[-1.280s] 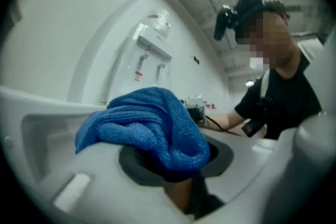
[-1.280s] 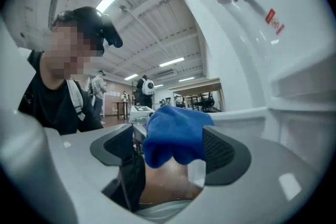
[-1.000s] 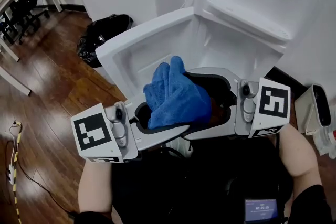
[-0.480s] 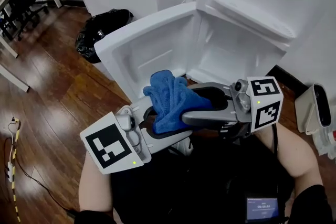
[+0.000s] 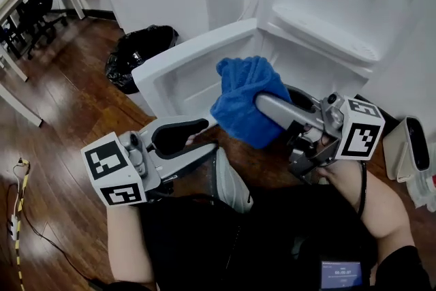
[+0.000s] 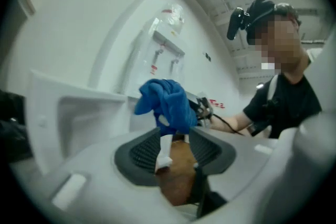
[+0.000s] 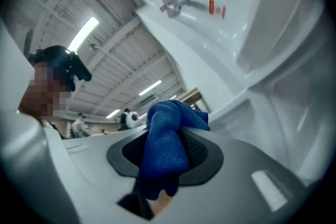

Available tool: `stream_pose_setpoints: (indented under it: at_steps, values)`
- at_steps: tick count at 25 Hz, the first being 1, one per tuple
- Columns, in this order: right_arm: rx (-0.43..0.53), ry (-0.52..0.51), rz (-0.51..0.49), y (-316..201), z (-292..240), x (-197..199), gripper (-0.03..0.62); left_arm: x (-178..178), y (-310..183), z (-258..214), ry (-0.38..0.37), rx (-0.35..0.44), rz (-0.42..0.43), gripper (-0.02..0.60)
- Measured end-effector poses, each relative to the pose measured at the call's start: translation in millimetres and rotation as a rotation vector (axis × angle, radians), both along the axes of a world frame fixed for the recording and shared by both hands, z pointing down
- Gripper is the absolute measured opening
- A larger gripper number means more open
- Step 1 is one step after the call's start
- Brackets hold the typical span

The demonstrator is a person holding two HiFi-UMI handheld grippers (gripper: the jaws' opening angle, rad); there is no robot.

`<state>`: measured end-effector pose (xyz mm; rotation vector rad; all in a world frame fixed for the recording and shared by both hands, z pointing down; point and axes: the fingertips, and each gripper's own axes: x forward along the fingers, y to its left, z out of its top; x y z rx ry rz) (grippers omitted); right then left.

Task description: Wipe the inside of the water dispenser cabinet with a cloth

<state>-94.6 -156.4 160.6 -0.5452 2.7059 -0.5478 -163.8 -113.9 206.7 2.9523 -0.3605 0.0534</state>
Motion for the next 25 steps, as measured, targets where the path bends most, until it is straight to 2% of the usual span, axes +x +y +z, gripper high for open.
stream_pose_setpoints:
  at_steps: [2, 4, 5, 7, 9, 11, 15, 17, 19, 21, 25]
  values:
    - [0.077, 0.077, 0.236, -23, -21, 23, 0.132, -29, -16, -17, 0.047, 0.09, -0.214, 0.17]
    - [0.191, 0.236, 0.478, -44, -39, 39, 0.133, -68, -30, -39, 0.109, 0.175, -0.459, 0.17]
    - [0.254, 0.317, 0.568, -52, -47, 42, 0.135, -90, -37, -49, 0.124, 0.217, -0.586, 0.17]
    - [0.386, 0.454, 0.681, -66, -60, 35, 0.137, -127, -54, -56, 0.093, 0.292, -0.809, 0.17]
    - [0.497, 0.557, 0.745, -78, -68, 20, 0.138, -145, -69, -39, -0.024, 0.319, -0.919, 0.17]
    - [0.523, 0.644, 0.782, -96, -73, 6, 0.138, -147, -84, -4, -0.163, 0.292, -0.917, 0.185]
    - [0.373, 0.874, 0.795, -140, -53, -6, 0.138, -141, -107, 58, -0.415, 0.189, -0.878, 0.229]
    - [0.329, 0.926, 0.77, -148, -37, -14, 0.143, -140, -111, 79, -0.503, 0.152, -0.854, 0.233]
    - [0.3, 0.901, 0.709, -143, -29, -32, 0.144, -130, -111, 88, -0.499, 0.114, -0.804, 0.233]
    - [0.299, 0.844, 0.625, -127, -30, -63, 0.144, -123, -113, 91, -0.442, 0.076, -0.774, 0.233]
    - [0.307, 0.722, 0.387, -79, -27, -135, 0.143, -122, -114, 93, -0.38, 0.034, -0.776, 0.233]
